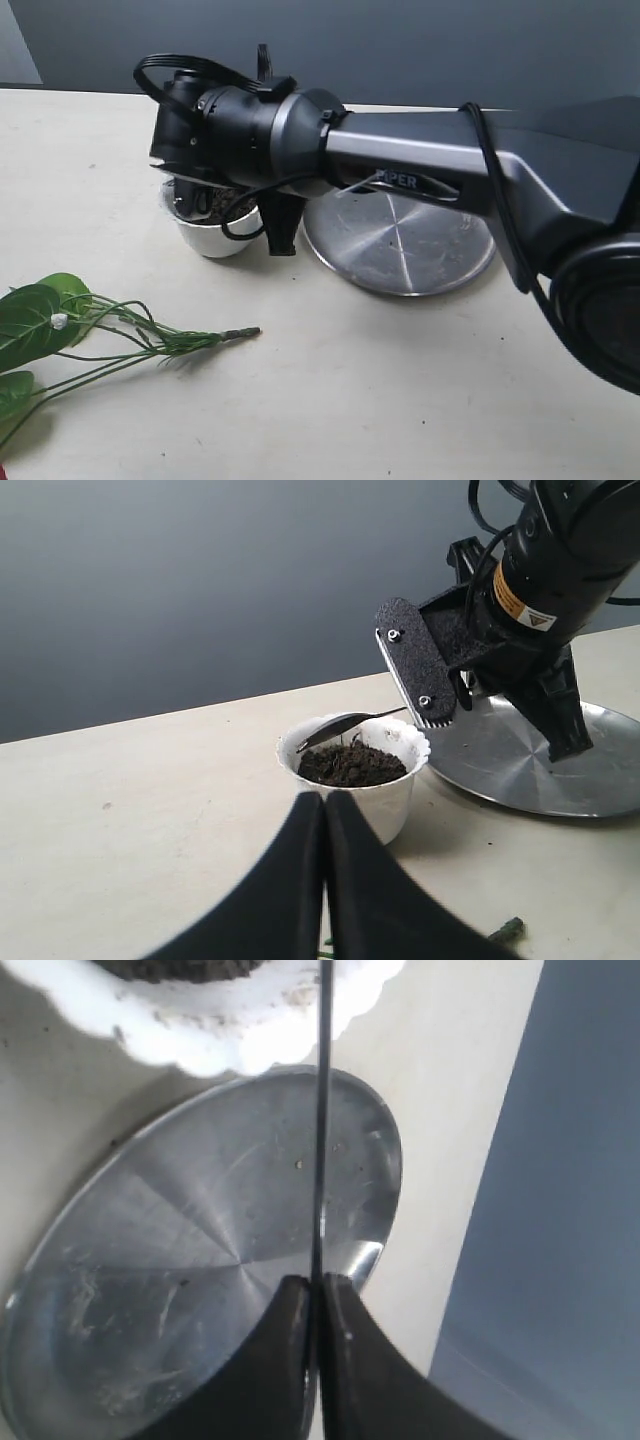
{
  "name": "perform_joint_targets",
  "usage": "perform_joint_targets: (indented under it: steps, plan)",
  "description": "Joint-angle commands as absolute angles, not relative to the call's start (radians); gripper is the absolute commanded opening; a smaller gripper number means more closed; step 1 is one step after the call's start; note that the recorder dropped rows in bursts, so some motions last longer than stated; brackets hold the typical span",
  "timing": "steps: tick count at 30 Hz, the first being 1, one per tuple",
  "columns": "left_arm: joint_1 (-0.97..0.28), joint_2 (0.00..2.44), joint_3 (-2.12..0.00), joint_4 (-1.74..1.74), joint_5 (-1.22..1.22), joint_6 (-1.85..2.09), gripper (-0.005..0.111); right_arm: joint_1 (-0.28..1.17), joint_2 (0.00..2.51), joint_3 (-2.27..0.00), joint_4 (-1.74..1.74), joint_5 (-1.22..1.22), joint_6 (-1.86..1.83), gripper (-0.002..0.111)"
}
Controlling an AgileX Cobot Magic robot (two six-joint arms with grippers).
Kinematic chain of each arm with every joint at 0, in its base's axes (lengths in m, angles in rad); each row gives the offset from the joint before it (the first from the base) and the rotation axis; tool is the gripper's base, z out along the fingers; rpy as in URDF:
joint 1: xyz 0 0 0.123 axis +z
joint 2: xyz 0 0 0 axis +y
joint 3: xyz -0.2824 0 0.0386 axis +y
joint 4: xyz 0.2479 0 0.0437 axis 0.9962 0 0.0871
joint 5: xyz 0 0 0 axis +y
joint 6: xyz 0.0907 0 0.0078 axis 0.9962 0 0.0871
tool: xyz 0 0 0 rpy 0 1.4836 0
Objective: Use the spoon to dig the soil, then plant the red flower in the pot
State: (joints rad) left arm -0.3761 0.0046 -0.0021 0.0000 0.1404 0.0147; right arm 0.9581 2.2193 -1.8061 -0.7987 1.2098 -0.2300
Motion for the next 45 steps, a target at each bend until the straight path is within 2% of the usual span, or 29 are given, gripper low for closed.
perform_joint_targets:
  steps: [1, 18, 33, 45]
  plan:
    - [-0.383, 0.0, 0.0, 0.0, 0.127, 0.011, 0.001, 0.918, 2.224, -1.817, -0.73, 1.221, -0.182, -0.001]
    - [-0.383, 0.0, 0.0, 0.0, 0.127, 0.011, 0.001, 0.907, 2.284, -1.821, -0.689, 1.221, -0.185, -0.001]
    - [-0.383, 0.0, 0.0, 0.0, 0.127, 0.011, 0.001, 0.909, 2.196, -1.821, -0.693, 1.221, -0.185, -0.001]
    - [-0.383, 0.0, 0.0, 0.0, 0.127, 0.011, 0.001, 0.938, 2.21, -1.821, -0.955, 1.221, -0.354, -0.001]
